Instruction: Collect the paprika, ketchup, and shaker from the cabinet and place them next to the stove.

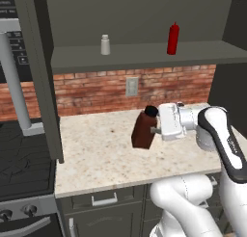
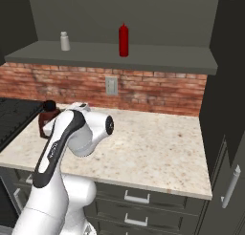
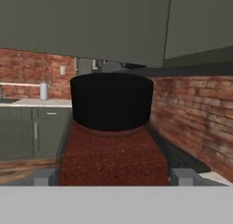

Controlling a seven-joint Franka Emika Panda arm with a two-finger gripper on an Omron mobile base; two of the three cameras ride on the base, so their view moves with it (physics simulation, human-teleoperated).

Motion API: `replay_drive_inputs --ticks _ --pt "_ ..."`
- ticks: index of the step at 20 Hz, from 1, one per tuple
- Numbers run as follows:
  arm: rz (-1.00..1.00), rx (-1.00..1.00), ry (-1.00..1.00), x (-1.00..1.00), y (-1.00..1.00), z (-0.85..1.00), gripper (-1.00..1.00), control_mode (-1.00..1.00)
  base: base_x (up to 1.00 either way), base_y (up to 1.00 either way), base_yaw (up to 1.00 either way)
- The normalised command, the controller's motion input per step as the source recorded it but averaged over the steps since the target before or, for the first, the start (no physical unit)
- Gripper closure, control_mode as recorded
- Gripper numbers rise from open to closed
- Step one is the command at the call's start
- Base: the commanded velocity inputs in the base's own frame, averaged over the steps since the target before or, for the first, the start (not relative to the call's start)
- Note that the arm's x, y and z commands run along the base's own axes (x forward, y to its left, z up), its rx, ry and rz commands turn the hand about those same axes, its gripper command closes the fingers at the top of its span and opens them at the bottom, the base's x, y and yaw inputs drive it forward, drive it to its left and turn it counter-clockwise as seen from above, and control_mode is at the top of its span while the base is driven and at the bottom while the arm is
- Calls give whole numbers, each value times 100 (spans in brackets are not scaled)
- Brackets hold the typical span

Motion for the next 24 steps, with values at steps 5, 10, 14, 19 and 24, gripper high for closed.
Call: replay_drive_inputs --ticks 5,10,14,19,24 --pt "0 -7 3 47 93 -29 100 -100 0 0 0" --pt "0 -1 1 58 63 -18 100 -100 0 0 0" --pt "0 0 0 61 33 0 100 -100 0 0 0" --pt "0 -2 0 61 33 0 100 -100 0 0 0" --pt "4 -12 0 63 23 -1 100 -100 0 0 0"
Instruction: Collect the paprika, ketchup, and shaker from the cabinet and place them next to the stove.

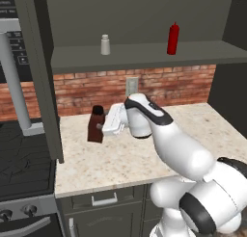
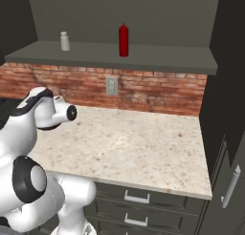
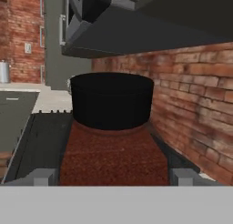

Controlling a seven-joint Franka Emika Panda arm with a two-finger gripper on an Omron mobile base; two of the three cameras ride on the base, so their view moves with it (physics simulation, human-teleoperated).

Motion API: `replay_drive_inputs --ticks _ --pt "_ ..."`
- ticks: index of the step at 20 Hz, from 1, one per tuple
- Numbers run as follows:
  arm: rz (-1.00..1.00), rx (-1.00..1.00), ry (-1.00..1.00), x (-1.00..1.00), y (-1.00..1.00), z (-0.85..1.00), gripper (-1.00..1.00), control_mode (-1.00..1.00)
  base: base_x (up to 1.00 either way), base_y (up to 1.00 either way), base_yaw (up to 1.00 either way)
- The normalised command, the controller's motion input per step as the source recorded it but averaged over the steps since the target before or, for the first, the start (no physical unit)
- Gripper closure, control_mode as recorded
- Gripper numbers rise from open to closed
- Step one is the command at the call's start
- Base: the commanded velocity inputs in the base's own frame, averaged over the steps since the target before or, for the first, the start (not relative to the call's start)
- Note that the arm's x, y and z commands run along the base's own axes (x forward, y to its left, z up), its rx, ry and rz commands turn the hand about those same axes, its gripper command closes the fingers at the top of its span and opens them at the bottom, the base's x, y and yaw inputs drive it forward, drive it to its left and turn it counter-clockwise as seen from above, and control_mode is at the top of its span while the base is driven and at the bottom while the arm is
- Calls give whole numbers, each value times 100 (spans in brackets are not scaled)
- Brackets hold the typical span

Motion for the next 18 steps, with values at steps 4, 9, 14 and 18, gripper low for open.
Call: replay_drive_inputs --ticks 4,9,14,18 --pt "6 -14 0 55 19 -8 100 -100 0 0 0" --pt "6 -13 0 46 21 -20 100 -100 0 0 0" --pt "7 -3 1 45 28 -37 100 -100 0 0 0" --pt "7 0 0 35 19 -35 100 -100 0 0 0"
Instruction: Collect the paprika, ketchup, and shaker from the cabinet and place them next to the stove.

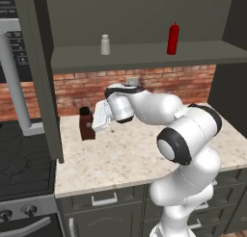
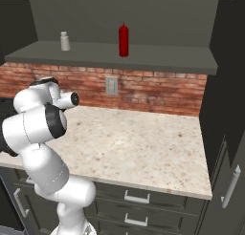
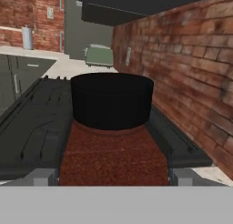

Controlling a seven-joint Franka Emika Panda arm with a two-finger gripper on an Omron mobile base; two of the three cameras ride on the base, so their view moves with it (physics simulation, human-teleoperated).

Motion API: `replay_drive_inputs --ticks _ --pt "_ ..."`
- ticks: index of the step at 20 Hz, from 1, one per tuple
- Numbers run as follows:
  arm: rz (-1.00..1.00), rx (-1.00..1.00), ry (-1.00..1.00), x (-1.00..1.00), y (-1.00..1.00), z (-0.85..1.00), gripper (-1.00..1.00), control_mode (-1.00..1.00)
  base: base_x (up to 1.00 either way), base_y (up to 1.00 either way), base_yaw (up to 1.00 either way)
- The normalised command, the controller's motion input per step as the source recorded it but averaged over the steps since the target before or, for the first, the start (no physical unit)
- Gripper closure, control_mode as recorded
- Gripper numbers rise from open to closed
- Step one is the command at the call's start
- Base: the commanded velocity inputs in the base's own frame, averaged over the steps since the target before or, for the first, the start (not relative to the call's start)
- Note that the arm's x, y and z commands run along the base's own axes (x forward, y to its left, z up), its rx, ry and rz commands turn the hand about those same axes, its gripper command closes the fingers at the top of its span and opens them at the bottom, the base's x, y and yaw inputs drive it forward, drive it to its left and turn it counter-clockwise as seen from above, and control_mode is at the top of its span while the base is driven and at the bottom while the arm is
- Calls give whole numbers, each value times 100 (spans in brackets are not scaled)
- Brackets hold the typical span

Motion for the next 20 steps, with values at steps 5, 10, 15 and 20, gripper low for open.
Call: replay_drive_inputs --ticks 5,10,15,20 --pt "7 2 -1 26 7 -29 100 -100 0 0 0" --pt "3 1 -5 14 4 -14 100 -100 0 0 0" --pt "0 0 -3 10 17 -12 100 -100 0 0 0" --pt "0 0 0 17 29 -20 100 -100 0 0 0"
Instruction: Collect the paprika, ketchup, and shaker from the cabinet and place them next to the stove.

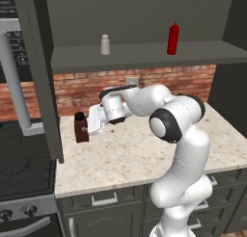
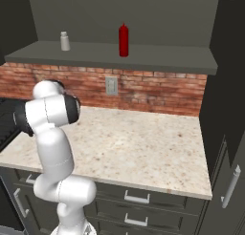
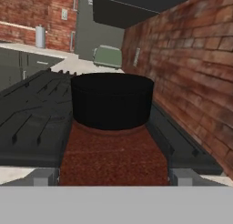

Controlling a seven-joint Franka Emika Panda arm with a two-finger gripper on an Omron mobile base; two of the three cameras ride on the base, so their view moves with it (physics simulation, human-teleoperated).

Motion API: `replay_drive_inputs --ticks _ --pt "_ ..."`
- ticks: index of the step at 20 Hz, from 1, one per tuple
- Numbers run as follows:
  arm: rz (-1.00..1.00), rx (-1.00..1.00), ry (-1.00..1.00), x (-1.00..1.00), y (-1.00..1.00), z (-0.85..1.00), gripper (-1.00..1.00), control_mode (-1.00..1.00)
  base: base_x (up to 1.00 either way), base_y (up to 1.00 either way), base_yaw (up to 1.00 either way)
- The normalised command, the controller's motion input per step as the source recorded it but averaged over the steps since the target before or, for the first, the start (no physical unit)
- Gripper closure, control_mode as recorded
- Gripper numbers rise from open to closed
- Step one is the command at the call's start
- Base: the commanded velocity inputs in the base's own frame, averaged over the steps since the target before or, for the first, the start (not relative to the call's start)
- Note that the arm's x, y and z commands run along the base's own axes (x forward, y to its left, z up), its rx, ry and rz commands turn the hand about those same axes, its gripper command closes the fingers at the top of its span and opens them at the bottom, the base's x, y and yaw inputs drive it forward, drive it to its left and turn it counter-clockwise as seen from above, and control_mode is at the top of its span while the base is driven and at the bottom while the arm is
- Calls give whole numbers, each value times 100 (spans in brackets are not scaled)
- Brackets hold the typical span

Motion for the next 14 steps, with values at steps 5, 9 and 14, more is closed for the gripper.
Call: replay_drive_inputs --ticks 5,9,14 --pt "0 0 0 17 29 -23 100 -100 0 0 0" --pt "0 0 0 11 22 -19 100 -100 0 0 0" --pt "0 0 0 10 18 -19 100 -100 0 0 0"
